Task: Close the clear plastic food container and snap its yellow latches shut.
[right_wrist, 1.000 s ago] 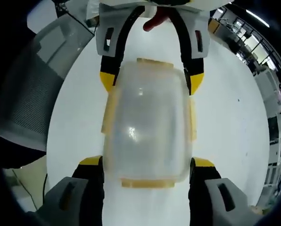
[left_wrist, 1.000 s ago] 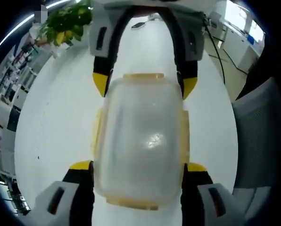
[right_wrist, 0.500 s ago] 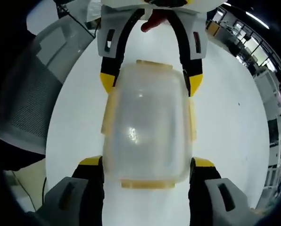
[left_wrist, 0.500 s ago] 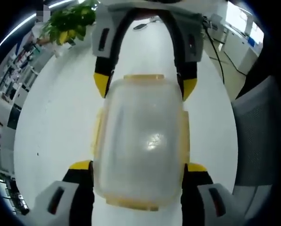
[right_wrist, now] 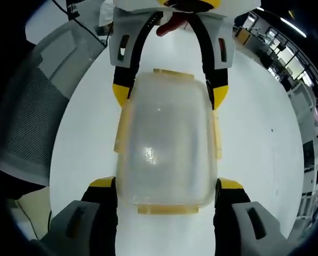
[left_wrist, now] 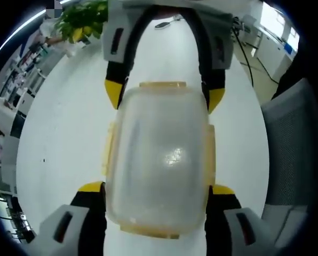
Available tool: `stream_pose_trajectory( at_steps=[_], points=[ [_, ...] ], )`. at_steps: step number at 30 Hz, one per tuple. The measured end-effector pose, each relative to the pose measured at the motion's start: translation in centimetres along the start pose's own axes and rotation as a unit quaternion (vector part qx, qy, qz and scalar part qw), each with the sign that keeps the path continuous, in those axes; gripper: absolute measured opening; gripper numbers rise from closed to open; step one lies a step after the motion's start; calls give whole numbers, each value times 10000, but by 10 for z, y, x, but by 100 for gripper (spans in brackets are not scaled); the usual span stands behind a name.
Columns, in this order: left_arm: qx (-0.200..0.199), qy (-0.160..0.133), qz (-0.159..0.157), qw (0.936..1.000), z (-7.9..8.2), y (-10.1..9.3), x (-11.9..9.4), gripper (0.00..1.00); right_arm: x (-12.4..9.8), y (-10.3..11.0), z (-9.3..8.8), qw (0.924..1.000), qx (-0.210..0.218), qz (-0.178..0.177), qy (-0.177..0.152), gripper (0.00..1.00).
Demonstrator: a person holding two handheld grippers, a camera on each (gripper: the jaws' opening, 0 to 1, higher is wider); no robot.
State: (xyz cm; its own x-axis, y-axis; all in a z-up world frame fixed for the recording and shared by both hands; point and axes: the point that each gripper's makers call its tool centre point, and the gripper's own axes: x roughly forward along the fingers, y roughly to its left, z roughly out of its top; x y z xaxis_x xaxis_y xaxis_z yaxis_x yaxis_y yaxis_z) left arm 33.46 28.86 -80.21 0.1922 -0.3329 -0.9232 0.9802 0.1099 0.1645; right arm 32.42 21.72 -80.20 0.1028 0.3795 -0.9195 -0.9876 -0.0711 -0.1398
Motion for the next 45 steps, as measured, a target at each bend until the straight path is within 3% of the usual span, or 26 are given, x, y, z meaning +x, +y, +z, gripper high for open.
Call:
stream_pose_trajectory(
  at_steps=[14, 31, 45],
  points=[
    [-196, 115, 129, 9997, -40, 20, -11, 73, 20, -23, 35, 9998, -196, 12, 71, 72],
    [-52, 161, 77, 9998, -64, 58, -12, 74, 34, -55, 56, 9993, -112, -124, 347, 72],
    [37, 82, -33, 10000, -75, 98, -9, 75, 43, -95, 65, 9990, 58, -222, 385, 72]
  ],
)
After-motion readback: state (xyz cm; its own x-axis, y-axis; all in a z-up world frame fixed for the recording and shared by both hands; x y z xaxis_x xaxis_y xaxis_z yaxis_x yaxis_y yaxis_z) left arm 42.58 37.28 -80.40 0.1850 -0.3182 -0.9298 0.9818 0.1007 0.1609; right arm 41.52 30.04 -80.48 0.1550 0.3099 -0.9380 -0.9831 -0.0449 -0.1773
